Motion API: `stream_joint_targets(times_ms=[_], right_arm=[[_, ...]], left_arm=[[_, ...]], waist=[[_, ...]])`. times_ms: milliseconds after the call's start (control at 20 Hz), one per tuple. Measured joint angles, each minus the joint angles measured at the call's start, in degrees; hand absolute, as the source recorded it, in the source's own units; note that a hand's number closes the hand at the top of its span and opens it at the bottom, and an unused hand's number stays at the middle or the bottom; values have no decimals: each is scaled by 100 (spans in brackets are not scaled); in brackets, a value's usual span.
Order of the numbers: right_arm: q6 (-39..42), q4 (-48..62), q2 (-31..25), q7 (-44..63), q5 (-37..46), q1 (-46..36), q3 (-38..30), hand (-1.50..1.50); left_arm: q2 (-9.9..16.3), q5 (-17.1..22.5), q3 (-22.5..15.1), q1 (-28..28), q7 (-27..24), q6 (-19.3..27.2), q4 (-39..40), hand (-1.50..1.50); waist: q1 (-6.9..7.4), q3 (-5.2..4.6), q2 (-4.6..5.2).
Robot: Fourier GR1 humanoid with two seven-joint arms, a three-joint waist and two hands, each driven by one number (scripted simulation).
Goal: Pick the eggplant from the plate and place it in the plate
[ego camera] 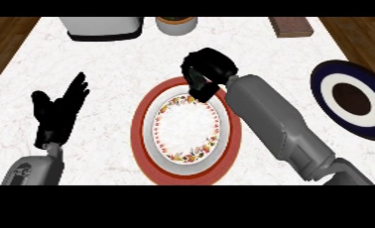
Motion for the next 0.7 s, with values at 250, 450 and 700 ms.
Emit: stream_joint_targets(times_ms=[250, 450, 700], right_arm=[[-1382, -664, 437, 1303, 69, -79, -169, 150], [-2234, -1260, 555, 2531, 135, 36, 27, 150], [-3134, -2099, 607, 4226, 519, 404, 619, 150]], left_arm=[[42, -1, 55, 40, 5, 23, 3, 0], [16, -15, 42, 2, -19, 37, -9, 0], [38, -9, 58, 37, -115, -11, -60, 0]], waist=[[-94, -3, 6], [-25, -7, 108], [31, -6, 223]])
